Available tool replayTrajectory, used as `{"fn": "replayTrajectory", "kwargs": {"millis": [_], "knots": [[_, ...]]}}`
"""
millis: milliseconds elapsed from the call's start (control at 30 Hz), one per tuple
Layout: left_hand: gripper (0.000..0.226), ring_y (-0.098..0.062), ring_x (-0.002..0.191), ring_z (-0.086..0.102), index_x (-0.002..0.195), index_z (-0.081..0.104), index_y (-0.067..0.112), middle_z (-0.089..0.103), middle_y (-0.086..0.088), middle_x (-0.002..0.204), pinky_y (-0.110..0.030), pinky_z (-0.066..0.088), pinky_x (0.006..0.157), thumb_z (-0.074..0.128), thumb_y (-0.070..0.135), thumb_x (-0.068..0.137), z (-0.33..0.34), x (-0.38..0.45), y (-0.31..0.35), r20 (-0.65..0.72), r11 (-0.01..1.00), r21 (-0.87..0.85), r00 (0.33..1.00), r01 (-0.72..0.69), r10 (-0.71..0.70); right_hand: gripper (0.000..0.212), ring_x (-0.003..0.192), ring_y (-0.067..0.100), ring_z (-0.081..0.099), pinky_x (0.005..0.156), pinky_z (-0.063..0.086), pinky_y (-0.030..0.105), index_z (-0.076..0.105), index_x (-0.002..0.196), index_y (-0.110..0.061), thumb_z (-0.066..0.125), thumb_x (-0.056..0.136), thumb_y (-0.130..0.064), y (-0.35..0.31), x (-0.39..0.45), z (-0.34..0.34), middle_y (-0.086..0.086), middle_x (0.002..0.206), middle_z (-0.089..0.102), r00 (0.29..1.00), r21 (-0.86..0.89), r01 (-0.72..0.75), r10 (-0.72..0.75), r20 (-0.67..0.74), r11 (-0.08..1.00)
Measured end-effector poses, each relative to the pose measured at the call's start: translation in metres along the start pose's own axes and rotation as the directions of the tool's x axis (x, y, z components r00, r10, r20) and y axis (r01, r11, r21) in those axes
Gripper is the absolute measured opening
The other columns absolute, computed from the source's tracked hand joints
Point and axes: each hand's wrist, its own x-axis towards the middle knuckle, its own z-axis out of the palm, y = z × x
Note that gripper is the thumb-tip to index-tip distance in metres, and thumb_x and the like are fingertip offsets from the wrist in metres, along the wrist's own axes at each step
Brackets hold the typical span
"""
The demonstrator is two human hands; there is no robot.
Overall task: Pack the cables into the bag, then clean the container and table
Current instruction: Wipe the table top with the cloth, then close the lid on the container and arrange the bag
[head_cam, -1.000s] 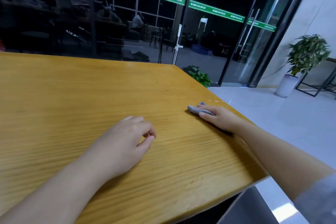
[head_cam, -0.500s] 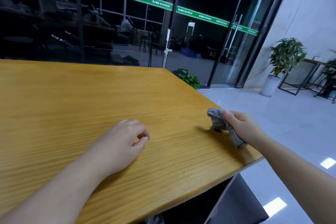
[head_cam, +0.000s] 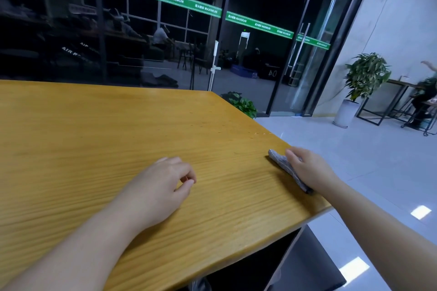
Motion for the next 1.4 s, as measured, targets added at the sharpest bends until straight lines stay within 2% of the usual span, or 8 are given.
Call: {"fn": "replayTrajectory", "kwargs": {"millis": [100,400,533,800,900,1000,1133,1400], "knots": [[0.011,-0.001,0.095,0.044,0.091,0.057,0.034,0.053,0.018,0.093,-0.018,0.036,0.084,0.046,0.031,0.093,-0.001,-0.001,0.001,0.000,1.000,0.001,1.000,-0.006,0.006,0.046,0.144,0.017,0.019,0.114,0.017,0.034,0.043,0.142,-0.018,0.032,0.101,-0.037,0.003,0.003,-0.001,-0.001,0.152,0.033,0.999,-0.006,0.034,-0.034,-0.028,0.999],[0.010,-0.002,0.094,0.042,0.089,0.056,0.034,0.053,0.017,0.092,-0.018,0.035,0.083,0.047,0.030,0.093,-0.003,-0.002,0.003,0.008,0.999,0.019,1.000,0.029,-0.029,0.053,0.146,0.011,0.006,0.114,0.016,0.034,0.024,0.149,-0.026,0.027,0.100,-0.046,0.005,-0.009,0.008,-0.003,0.156,0.024,0.967,-0.100,0.080,-0.052,0.250,0.992],[0.010,-0.005,0.094,0.041,0.087,0.055,0.034,0.053,0.015,0.095,-0.022,0.033,0.093,0.049,0.029,0.093,-0.009,-0.002,0.006,-0.032,0.997,0.019,0.997,0.075,-0.074,0.051,0.146,0.019,0.015,0.117,0.014,0.043,0.033,0.145,-0.025,0.025,0.100,-0.049,-0.013,-0.009,0.000,0.002,0.151,0.035,0.975,-0.195,0.081,-0.037,0.219,0.978],[0.014,-0.012,0.117,0.036,0.103,0.060,0.030,0.053,0.009,0.111,-0.032,0.033,0.100,0.054,0.029,0.090,-0.038,-0.016,0.008,-0.093,0.975,0.043,0.972,0.219,-0.214,0.047,0.133,0.016,0.039,0.112,0.029,0.039,0.039,0.141,-0.026,0.033,0.099,-0.046,-0.110,-0.026,-0.004,-0.004,0.145,0.044,0.946,-0.013,0.302,-0.298,0.125,0.953],[0.034,-0.012,0.130,0.023,0.124,0.046,0.032,0.039,0.010,0.132,-0.032,0.025,0.107,0.052,0.036,0.090,-0.052,-0.025,-0.001,-0.109,0.942,0.140,0.951,0.304,-0.291,0.044,0.135,0.013,0.036,0.116,0.020,0.040,0.041,0.139,-0.027,0.032,0.100,-0.044,-0.152,-0.035,0.004,-0.008,0.143,0.045,0.905,0.008,0.411,-0.409,0.115,0.911],[0.062,-0.012,0.142,-0.004,0.143,0.014,0.035,0.004,0.008,0.154,-0.036,0.008,0.114,0.048,0.044,0.091,-0.067,-0.037,-0.014,-0.120,0.884,0.255,0.920,0.392,-0.373,0.042,0.132,0.011,0.039,0.109,0.030,0.030,0.041,0.138,-0.028,0.036,0.099,-0.043,-0.189,-0.042,0.018,-0.011,0.140,0.046,0.860,0.175,0.468,-0.492,0.135,0.866],[0.079,-0.015,0.136,-0.034,0.140,-0.022,0.044,-0.037,0.008,0.147,-0.047,-0.013,0.114,0.041,0.049,0.093,-0.091,-0.057,-0.034,-0.146,0.801,0.360,0.877,0.478,-0.458,0.040,0.126,0.004,0.045,0.102,0.036,0.023,0.043,0.136,-0.026,0.043,0.098,-0.039,-0.244,-0.055,0.037,-0.013,0.132,0.052,0.823,0.525,0.425,-0.557,0.116,0.737],[0.085,-0.018,0.133,-0.039,0.124,-0.043,0.046,-0.046,0.005,0.141,-0.049,-0.016,0.111,0.035,0.055,0.092,-0.133,-0.100,-0.076,-0.390,0.634,0.442,0.772,0.635,-0.501,0.047,0.128,0.003,0.042,0.105,0.036,0.025,0.034,0.140,-0.024,0.044,0.097,-0.039,-0.338,-0.082,0.065,-0.013,0.135,0.049,0.722,0.687,0.415,-0.675,0.151,0.597]]}}
